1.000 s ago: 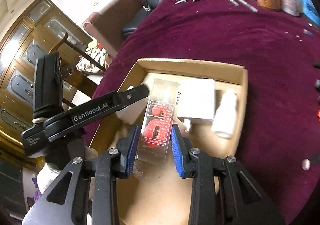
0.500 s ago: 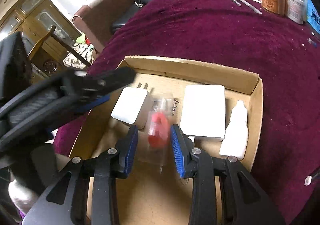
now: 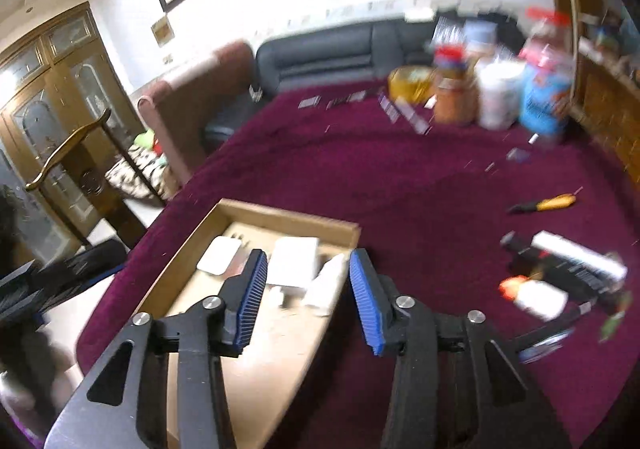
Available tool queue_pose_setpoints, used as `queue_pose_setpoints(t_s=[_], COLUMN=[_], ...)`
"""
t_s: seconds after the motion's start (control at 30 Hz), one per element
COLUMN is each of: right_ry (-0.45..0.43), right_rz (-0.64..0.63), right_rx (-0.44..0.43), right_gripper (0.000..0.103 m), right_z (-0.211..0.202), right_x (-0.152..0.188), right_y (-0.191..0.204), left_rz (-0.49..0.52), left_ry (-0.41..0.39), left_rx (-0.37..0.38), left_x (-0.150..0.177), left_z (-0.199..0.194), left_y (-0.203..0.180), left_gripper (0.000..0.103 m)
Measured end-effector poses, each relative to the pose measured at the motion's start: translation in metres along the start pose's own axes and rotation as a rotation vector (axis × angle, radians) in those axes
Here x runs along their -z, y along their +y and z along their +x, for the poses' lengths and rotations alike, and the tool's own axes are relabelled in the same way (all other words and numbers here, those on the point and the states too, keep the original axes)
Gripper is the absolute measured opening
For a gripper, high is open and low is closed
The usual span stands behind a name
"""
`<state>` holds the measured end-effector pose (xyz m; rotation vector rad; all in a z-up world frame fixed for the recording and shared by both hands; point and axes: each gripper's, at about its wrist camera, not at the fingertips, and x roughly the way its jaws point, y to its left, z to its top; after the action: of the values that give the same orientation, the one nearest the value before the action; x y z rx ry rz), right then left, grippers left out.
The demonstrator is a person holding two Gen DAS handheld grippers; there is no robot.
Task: Organize rigid objects
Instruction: 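Release both items into the box and move both grippers back over the table, then grasp the black marker with the left gripper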
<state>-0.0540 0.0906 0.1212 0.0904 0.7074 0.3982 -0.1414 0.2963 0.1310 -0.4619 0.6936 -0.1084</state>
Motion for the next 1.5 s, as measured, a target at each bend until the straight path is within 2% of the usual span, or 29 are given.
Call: queue_pose_setpoints(t_s=[0.1,0.17,0.2,0.27,0.33,0.43,0.53,0.6,0.67,0.7,0.77,0.87,0.93,1.0,1.07,1.13,1.17,1.2,1.27,1.33,1.43,1.5], right_ry=[-0.072,-0.124,-0.144,-0.189,-0.21,-0.177,-0.174,-0.196,-0.242,-0.253,-0.247,-0.259,-0.289,-0.294,-0.27,-0.266,-0.265,-0.265,-0.278,-0.253,-0.206,-0.188], right_rz=[-0.026,-0.062,-0.078,-0.13,-0.15,-0.135,-0.147,-0.173,-0.199,-0.199,-0.163,-0.103,-0.087,-0.057,0.008,0.039,0.038,0.026,0.005,0.049,0.192,0.312], right_rx=[-0.109,-0.211,-0.242,-0.282,-0.298,-0.247,-0.215,-0.195,-0.143,-0.121,-0.105,-0.07,-0.053,-0.078,-0.135,-0.129,-0.103,-0.054,0.095,0.222,0.303,0.308], right_gripper=[0.047,0.059,0.062,0.065,0.065,0.065,0.065,0.065,0.065,0.065,0.065,0.065,0.065,0.065,0.065,0.067,0.073,0.073,0.073,0.073,0.073,0.073], right_z=[-0.02,-0.03,-0.033,-0.035,-0.03,-0.014,-0.006,-0.007,-0.011,-0.011,-0.01,-0.013,-0.021,-0.034,-0.056,-0.073,-0.08,-0.087,-0.094,-0.091,-0.08,-0.077], right_x=[-0.006,-0.005,-0.002,0.011,0.029,0.053,0.064,0.066,0.067,0.065,0.06,0.055,0.045,0.034,0.02,0.018,0.018,0.019,0.026,0.035,0.046,0.049], right_y=[0.004,0.009,0.012,0.017,0.017,0.012,0.014,0.017,0.015,0.013,0.003,-0.011,-0.019,-0.03,-0.06,-0.09,-0.106,-0.124,-0.158,-0.2,-0.26,-0.293], left_rz=[0.012,0.005,-0.002,-0.037,-0.103,-0.195,-0.209,-0.149,-0.071,-0.03,0.057,0.142,0.167,0.18,0.209,0.254,0.276,0.3,0.333,0.338,0.359,0.395], left_ry=[-0.015,-0.013,-0.017,-0.058,-0.136,-0.25,-0.316,-0.341,-0.369,-0.381,-0.406,-0.381,-0.311,-0.24,-0.158,-0.093,-0.065,-0.029,0.052,0.142,0.254,0.292], left_rx=[-0.08,-0.185,-0.246,-0.352,-0.441,-0.504,-0.514,-0.537,-0.569,-0.571,-0.565,-0.529,-0.466,-0.399,-0.318,-0.258,-0.235,-0.205,-0.144,-0.082,-0.046,-0.044], left_x=[0.02,0.031,0.037,0.05,0.065,0.084,0.1,0.107,0.113,0.116,0.121,0.117,0.108,0.098,0.088,0.081,0.078,0.076,0.073,0.07,0.075,0.079], left_z=[-0.041,-0.071,-0.088,-0.126,-0.165,-0.208,-0.235,-0.245,-0.251,-0.254,-0.256,-0.236,-0.21,-0.182,-0.146,-0.114,-0.097,-0.076,-0.033,0.019,0.094,0.132], left_y=[-0.002,-0.003,-0.004,-0.005,-0.01,-0.025,-0.052,-0.077,-0.103,-0.114,-0.132,-0.145,-0.149,-0.152,-0.16,-0.169,-0.174,-0.181,-0.193,-0.206,-0.229,-0.24], left_gripper=[0.065,0.065,0.065,0.065,0.065,0.065,0.065,0.065,0.072,0.078,0.084,0.087,0.087,0.087,0.087,0.087,0.087,0.087,0.087,0.087,0.086,0.086])
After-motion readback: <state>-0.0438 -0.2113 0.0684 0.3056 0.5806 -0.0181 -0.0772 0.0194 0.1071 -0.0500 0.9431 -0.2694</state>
